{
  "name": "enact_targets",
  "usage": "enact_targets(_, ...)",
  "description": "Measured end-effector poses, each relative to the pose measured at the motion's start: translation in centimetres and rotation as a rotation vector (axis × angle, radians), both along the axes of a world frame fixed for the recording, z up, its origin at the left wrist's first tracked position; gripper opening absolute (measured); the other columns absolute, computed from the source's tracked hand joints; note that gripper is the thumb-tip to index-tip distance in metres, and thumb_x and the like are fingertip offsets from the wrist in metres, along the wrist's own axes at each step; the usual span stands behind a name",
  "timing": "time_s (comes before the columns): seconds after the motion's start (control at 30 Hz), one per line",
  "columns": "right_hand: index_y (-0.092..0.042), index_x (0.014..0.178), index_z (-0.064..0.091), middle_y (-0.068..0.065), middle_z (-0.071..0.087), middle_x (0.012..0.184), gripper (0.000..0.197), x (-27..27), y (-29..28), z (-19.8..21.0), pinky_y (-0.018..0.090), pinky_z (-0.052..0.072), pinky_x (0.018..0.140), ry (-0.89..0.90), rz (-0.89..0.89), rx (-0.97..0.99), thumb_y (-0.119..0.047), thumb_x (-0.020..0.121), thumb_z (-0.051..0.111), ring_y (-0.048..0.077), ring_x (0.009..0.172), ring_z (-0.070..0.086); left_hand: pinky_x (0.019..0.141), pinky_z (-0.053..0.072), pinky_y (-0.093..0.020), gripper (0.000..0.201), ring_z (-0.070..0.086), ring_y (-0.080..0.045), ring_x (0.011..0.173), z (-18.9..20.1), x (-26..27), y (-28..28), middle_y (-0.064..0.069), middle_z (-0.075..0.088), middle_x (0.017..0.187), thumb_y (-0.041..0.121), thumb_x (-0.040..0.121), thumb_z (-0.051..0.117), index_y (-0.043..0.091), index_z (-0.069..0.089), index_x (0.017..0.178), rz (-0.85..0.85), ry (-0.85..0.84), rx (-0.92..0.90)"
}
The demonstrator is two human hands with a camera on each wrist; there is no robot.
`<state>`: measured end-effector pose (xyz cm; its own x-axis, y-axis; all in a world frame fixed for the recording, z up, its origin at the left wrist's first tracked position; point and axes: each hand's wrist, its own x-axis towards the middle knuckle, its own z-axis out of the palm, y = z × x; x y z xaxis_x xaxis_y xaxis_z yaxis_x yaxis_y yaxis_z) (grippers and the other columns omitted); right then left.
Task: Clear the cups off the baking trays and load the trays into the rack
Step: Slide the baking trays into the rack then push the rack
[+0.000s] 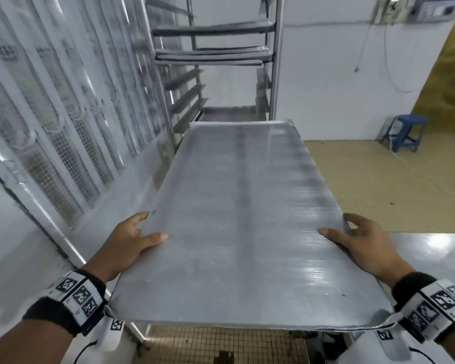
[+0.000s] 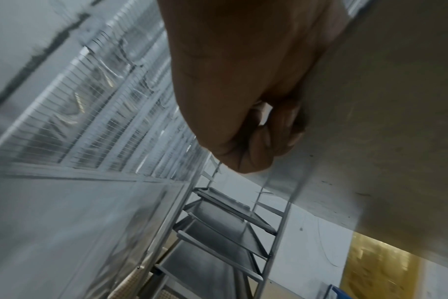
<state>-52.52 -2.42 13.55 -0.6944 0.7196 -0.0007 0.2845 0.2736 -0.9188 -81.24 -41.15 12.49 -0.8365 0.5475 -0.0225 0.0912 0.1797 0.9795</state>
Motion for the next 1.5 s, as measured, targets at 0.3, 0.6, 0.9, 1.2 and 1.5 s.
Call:
enact_targets(0.3, -0.016, 0.098, 0.072, 0.004, 0.079, 0.081, 0.044, -6.8, -3.3, 0.3, 0.05, 0.063, 0.076, -0.01, 0.083, 0.025, -0.046, 0.07, 0.089, 0.029, 0.073, 0.077, 0.067, 0.063, -0.031, 0.085, 0.078, -0.024, 0.085, -0.5, -5.4, -3.7, 0.002, 0.08, 0.097, 0.039, 0.064, 0.095, 0.02, 0.056, 0.138, 0.05, 0.041, -0.032)
enact_targets(0.6, -0.024, 0.083, 0.057, -0.011, 0.056, 0.04, 0.026, -13.2, -6.9, 2.4, 0.011, 0.035, 0.037, 0.035, 0.012, 0.067, -0.028, 0.081, 0.083, 0.001, 0.033, 0.049, 0.073, 0.063, -0.041, 0.113, 0.079, -0.027, 0.085, 0.6, -13.8, -4.8, -0.003, 0.08, 0.096, 0.06, 0.037, 0.094, 0.024, 0.055, 0.137, -0.001, 0.083, -0.035)
enact_targets(0.9, -0.01, 0.103, 0.063, -0.008, 0.046, 0.041, 0.048, -16.6, -6.1, 2.9, 0.016, 0.029, 0.037, 0.04, -0.057, 0.087, -0.043, 0.076, 0.084, 0.009, 0.037, 0.032, 0.071, 0.063, -0.036, 0.104, 0.078, -0.027, 0.088, 2.0, -18.9, -3.5, -0.005, 0.08, 0.1, 0.058, 0.035, 0.098, 0.024, 0.06, 0.126, -0.07, 0.06, 0.032)
enact_targets(1.2, -0.006, 0.094, 0.063, -0.001, 0.043, 0.043, 0.054, -19.6, -4.8, 3.7, 0.02, 0.025, 0.038, -0.012, -0.075, 0.127, -0.05, 0.072, 0.085, 0.016, 0.04, 0.03, 0.085, 0.062, -0.048, 0.084, 0.076, -0.034, 0.097, 1.7, -22.8, -2.2, -0.011, 0.078, 0.108, 0.041, 0.05, 0.094, 0.017, 0.064, 0.125, -0.136, 0.028, 0.106)
enact_targets(1.5, -0.025, 0.085, 0.059, -0.014, 0.051, 0.035, 0.026, -23.2, -3.8, 4.6, 0.007, 0.031, 0.036, 0.006, -0.015, 0.136, -0.033, 0.081, 0.083, -0.001, 0.03, 0.045, 0.074, 0.064, -0.038, 0.07, 0.076, -0.034, 0.093, 1.4, -25.9, -0.1, -0.016, 0.077, 0.108, 0.031, 0.06, 0.098, 0.015, 0.067, 0.12, -0.114, -0.011, 0.133)
